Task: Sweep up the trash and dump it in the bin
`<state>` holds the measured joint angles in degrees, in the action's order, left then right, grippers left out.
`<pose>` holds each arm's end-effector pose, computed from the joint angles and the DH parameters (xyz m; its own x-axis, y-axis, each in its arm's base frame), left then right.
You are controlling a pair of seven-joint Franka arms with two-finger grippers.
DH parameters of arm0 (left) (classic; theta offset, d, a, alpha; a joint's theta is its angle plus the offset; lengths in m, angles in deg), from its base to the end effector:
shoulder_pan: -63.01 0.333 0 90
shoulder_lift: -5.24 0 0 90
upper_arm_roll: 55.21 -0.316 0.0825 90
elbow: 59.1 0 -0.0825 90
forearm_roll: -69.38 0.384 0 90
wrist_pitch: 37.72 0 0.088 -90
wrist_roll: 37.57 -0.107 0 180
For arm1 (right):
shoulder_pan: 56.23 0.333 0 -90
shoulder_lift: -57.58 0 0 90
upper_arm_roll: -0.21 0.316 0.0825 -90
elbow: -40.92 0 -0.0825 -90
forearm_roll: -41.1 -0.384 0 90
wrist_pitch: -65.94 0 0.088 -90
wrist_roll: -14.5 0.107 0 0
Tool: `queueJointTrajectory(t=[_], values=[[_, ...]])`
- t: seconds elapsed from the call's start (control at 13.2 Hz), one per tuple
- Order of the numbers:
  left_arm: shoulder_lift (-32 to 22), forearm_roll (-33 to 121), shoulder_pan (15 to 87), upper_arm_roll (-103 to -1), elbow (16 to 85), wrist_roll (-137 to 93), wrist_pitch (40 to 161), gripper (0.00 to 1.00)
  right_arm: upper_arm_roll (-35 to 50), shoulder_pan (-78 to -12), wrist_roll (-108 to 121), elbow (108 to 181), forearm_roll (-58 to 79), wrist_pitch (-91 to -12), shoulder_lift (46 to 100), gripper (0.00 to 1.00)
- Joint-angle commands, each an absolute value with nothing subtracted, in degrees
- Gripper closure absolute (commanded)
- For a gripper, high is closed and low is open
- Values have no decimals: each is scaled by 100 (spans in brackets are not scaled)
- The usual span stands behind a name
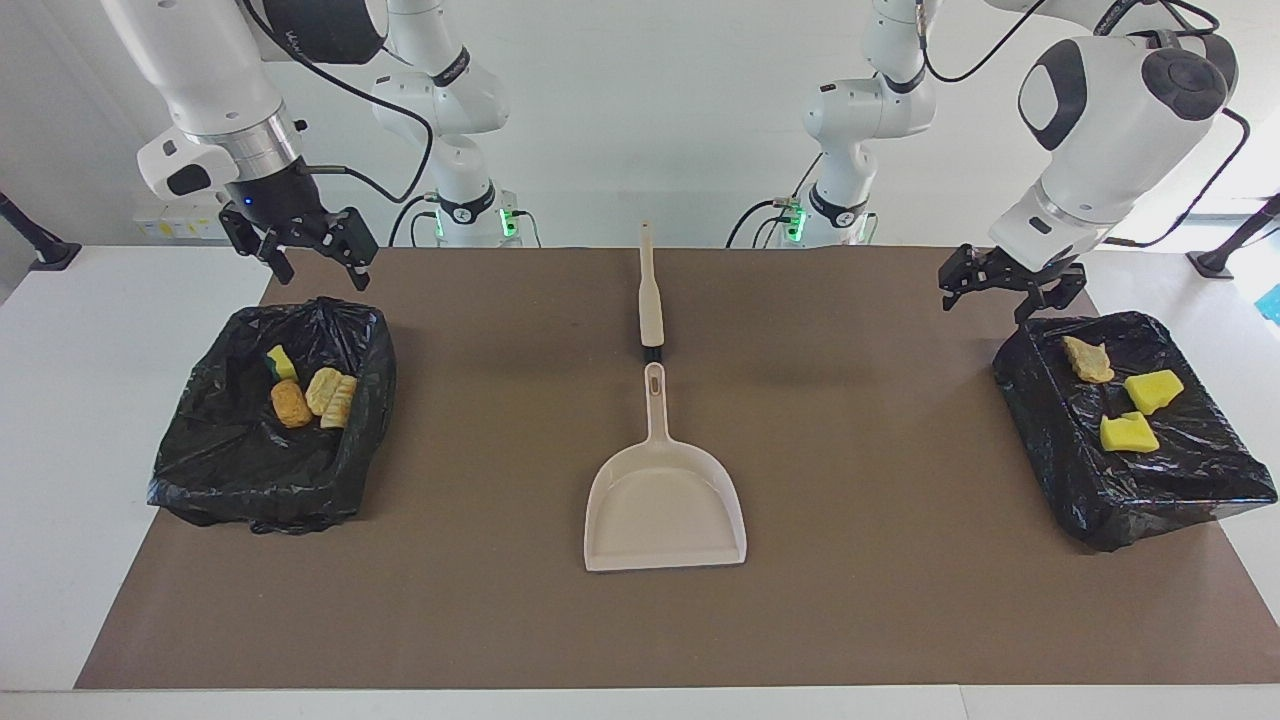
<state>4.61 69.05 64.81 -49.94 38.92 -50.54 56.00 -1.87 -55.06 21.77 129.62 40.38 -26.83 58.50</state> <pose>0.5554 -0.0340 0.5577 0.9557 -0.2825 -0.0822 -0.2813 -0.9593 0.0258 0.5647 -0.0075 0.6307 0.9883 -0.1428 0.0530 -0.1420 -0.9897 -0.0188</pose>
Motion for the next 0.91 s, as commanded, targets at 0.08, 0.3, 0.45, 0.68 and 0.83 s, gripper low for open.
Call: queueJointTrajectory(t=[0.08, 0.3, 0.45, 0.68, 0.83], values=[[612, 6991, 6573, -4941, 3944, -5146, 5677, 0, -190, -5535, 2047, 12969, 3978, -2626, 5802, 0], [664, 6929, 6626, -4941, 3802, -5120, 5755, 0, -190, -5535, 2047, 12969, 3978, -2626, 5802, 0], [621, 6929, 6635, -4941, 3670, -5076, 5756, 0, -190, -5535, 2047, 12969, 3978, -2626, 5802, 0], [612, 6842, 6617, -4941, 3565, -4805, 5677, 0, -190, -5535, 2047, 12969, 3978, -2626, 5802, 0], [594, 6745, 6609, -4941, 3442, -4786, 5536, 0, -190, -5535, 2047, 12969, 3978, -2626, 5802, 0]])
